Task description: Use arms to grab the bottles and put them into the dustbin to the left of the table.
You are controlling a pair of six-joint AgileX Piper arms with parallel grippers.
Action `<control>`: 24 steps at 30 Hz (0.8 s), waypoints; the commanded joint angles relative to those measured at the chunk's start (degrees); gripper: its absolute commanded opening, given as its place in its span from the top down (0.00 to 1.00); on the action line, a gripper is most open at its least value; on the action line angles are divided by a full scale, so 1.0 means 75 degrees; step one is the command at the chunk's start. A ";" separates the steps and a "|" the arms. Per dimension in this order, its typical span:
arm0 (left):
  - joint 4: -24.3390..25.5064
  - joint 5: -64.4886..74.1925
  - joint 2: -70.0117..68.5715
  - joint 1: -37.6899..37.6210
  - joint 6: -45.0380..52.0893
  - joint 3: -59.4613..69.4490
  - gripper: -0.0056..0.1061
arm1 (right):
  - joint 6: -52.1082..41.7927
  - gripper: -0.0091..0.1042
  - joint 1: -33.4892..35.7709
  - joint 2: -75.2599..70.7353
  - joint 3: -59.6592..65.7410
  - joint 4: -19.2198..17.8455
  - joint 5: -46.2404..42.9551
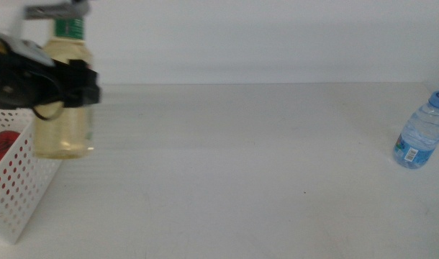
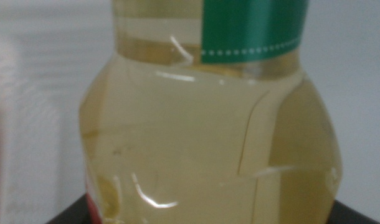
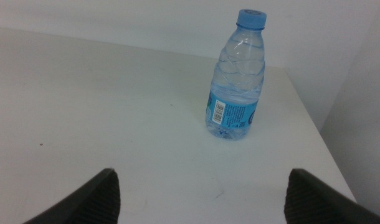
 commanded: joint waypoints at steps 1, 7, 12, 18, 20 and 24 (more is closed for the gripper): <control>-0.0064 0.0344 -0.0108 0.0354 0.0159 -0.0871 0.99 | -0.0097 0.30 -0.0035 -0.0211 -0.0058 -0.0046 -0.0591; -0.0098 0.2325 0.0425 0.1384 0.0857 -0.2136 0.99 | -0.0097 0.30 -0.0035 -0.0211 -0.0058 -0.0046 -0.0591; -0.0207 0.3195 0.1065 0.2062 0.1164 -0.3096 0.99 | -0.0097 0.30 -0.0035 -0.0211 -0.0058 -0.0046 -0.0591; 0.0000 0.4328 0.1588 0.2765 0.1861 -0.3761 0.99 | -0.0097 0.30 -0.0035 -0.0211 -0.0058 -0.0046 -0.0591; 0.0006 0.4348 0.1693 0.3034 0.2057 -0.3768 0.99 | -0.0097 0.30 -0.0035 -0.0211 -0.0058 -0.0046 -0.0591; -0.0005 0.4235 0.2059 0.3620 0.2237 -0.3783 0.99 | -0.0097 0.30 -0.0035 -0.0211 -0.0058 -0.0046 -0.0591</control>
